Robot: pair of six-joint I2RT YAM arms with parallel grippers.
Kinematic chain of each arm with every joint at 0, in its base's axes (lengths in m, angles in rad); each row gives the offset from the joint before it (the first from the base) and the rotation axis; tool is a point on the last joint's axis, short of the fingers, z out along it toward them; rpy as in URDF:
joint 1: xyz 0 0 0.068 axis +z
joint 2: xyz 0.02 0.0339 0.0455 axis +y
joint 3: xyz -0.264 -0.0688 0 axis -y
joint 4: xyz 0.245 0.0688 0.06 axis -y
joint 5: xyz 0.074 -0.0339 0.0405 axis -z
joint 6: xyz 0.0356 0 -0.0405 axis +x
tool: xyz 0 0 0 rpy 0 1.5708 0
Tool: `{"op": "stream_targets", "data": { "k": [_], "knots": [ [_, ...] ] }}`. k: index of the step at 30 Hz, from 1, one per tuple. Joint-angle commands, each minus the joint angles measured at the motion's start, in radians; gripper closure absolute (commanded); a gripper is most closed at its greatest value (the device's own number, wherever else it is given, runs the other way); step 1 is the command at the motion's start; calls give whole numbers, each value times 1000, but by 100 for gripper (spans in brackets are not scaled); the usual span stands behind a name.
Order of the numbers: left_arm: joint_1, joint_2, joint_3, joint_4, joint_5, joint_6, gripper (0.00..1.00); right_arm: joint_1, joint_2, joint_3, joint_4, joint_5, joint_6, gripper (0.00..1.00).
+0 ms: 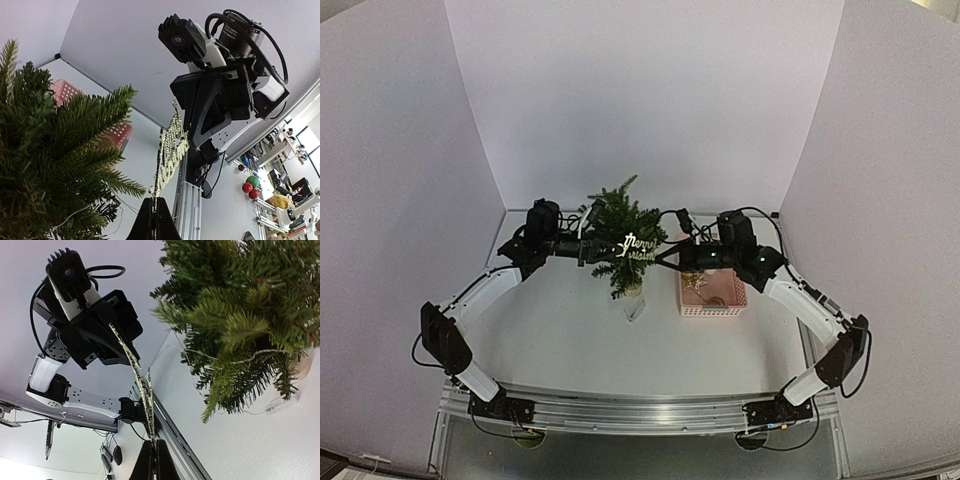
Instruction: Decorate the small christmas tree
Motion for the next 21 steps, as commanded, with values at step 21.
{"op": "stream_targets", "data": {
  "k": [21],
  "knots": [
    [21,92,146,250,-93,-202,100,-111,89,129,-38,-26,125,100]
  ]
}}
